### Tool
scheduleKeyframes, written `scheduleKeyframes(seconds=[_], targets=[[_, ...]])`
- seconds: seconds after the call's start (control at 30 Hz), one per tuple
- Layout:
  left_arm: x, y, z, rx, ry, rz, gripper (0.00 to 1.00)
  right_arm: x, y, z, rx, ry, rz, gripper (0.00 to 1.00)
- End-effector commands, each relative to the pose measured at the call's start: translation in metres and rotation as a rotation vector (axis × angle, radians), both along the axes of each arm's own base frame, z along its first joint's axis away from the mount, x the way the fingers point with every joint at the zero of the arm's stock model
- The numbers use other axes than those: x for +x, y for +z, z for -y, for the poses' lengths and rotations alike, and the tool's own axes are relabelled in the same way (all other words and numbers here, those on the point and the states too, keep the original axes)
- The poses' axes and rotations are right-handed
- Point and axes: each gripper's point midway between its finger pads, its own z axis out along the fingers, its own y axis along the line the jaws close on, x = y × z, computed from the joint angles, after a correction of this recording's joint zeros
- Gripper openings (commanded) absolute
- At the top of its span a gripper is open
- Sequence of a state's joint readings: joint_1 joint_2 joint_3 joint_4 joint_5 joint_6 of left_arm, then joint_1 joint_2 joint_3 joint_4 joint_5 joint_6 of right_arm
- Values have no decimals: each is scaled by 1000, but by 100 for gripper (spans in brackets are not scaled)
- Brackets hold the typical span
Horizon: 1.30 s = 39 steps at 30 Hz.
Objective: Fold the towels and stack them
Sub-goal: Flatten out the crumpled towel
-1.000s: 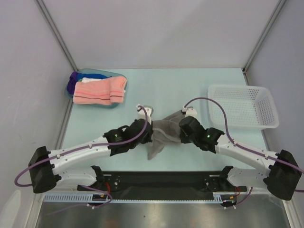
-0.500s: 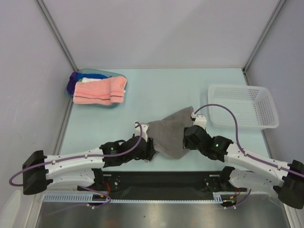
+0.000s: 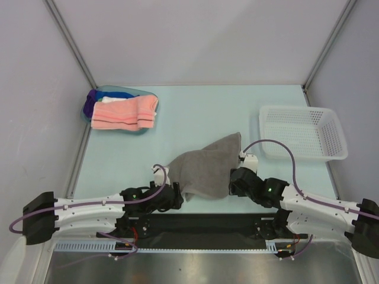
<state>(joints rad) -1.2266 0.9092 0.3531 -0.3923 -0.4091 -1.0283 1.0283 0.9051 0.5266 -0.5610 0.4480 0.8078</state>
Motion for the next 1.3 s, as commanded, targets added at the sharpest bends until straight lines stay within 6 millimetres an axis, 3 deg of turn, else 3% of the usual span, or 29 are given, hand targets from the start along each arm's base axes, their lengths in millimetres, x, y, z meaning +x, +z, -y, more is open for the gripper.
scheduleKeyframes(seconds=[0.0,0.23,0.37,0.5,0.6,0.63,0.77,0.93,1.1,1.27], targets=[[14,21,26,-115,1,79,76,5,-8,-7,19,-37,17,58],[24,10,30,-57,16,103,69,3,-21,-15,41,-36,1,57],[27,3,31,-27,26,99,48,1,-27,-16,49,-37,-10,56],[30,11,33,-34,32,113,24,0,-32,-17,65,-45,-15,52],[33,23,33,-29,30,136,7,2,-28,-19,79,-53,-10,37],[33,30,33,-25,28,139,0,2,-25,-19,79,-53,-10,28],[37,53,29,-9,12,178,0,1,-6,-21,97,-32,0,14],[42,104,24,-36,-5,252,0,-5,21,-18,109,6,4,15],[48,158,16,-63,-16,342,0,-2,69,-18,185,24,79,9],[54,208,5,-79,-27,444,0,0,107,-26,200,82,116,14]])
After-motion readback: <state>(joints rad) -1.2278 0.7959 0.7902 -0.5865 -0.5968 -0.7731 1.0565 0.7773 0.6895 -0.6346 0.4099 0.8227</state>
